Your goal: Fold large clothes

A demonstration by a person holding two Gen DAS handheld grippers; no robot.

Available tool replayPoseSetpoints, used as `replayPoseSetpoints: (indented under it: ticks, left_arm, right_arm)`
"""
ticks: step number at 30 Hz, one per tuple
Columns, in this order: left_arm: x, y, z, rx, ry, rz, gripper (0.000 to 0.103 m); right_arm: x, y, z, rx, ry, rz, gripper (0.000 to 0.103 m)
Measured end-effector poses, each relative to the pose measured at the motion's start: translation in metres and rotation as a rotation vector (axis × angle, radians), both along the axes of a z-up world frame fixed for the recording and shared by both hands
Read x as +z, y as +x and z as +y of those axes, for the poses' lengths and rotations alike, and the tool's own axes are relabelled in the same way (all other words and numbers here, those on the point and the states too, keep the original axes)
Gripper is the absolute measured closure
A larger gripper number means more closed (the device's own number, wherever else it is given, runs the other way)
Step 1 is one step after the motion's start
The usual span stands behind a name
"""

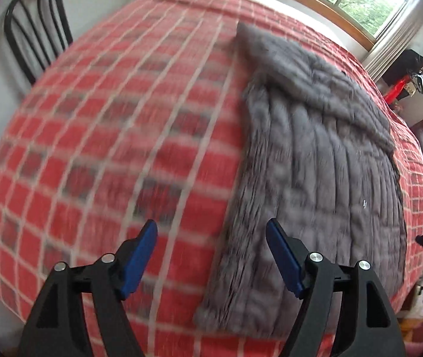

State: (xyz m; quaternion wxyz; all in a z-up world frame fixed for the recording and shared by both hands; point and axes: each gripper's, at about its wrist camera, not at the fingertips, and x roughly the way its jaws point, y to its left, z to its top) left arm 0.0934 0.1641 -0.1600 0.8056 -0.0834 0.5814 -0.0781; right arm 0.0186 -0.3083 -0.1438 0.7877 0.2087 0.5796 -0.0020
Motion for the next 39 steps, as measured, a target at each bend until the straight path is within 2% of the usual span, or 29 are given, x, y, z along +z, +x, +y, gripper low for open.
replayPoseSetpoints:
  ticks: [4,8,13,14,15,16,17,18,20,21,26,30,32,37,39]
  left_arm:
    - [-0.023,-0.018,0.002,-0.006,0.022,0.034,0.028]
    - [-0.038,-0.029,-0.001,-0.01,-0.049,0.07,0.028]
    - [-0.042,-0.033,-0.014,-0.033,-0.086,0.063,0.028]
    - [-0.042,-0.035,-0.015,-0.03,-0.088,0.063,0.034]
    - [-0.04,-0.035,-0.018,-0.031,-0.097,0.065,0.038]
    - [-0.038,-0.036,-0.02,-0.035,-0.118,0.07,0.05]
    - [-0.037,-0.036,-0.021,-0.037,-0.134,0.074,0.064]
    - [-0.036,-0.037,-0.023,-0.042,-0.147,0.076,0.07]
    - [-0.032,-0.039,-0.027,-0.044,-0.129,0.06,0.088]
    - [-0.029,-0.039,-0.028,-0.042,-0.124,0.053,0.092]
    - [0.002,-0.05,-0.021,-0.034,-0.189,-0.022,0.096]
    - [0.018,-0.062,-0.019,-0.069,-0.184,-0.048,0.096]
    - [0.014,-0.067,-0.02,-0.084,-0.165,-0.033,0.096]
    - [-0.023,-0.07,-0.019,-0.064,-0.093,0.044,0.096]
    - [-0.037,-0.065,-0.017,-0.046,-0.098,0.068,0.096]
  right_arm:
    - [-0.021,-0.022,0.004,0.009,0.035,0.052,0.029]
    - [-0.038,-0.032,0.012,0.021,0.062,0.084,0.029]
    - [-0.047,-0.032,0.021,0.023,0.055,0.073,0.024]
    - [-0.046,-0.03,0.024,0.029,0.038,0.076,0.026]
    - [-0.044,-0.029,0.028,0.043,0.017,0.075,0.035]
    - [-0.044,-0.027,0.032,0.059,0.007,0.076,0.041]
    - [-0.043,-0.027,0.033,0.071,0.015,0.078,0.055]
    - [-0.043,-0.027,0.034,0.082,0.029,0.076,0.067]
    - [-0.041,-0.028,0.035,0.093,0.042,0.078,0.084]
    - [-0.039,-0.028,0.035,0.094,0.046,0.073,0.087]
    - [-0.014,-0.038,0.027,0.086,0.137,0.003,0.091]
    - [-0.003,-0.047,0.023,0.089,0.175,-0.012,0.092]
    - [-0.007,-0.052,0.02,0.086,0.163,0.008,0.092]
    - [-0.035,-0.052,0.015,0.048,0.156,0.082,0.092]
    - [-0.047,-0.049,0.013,0.031,0.173,0.101,0.092]
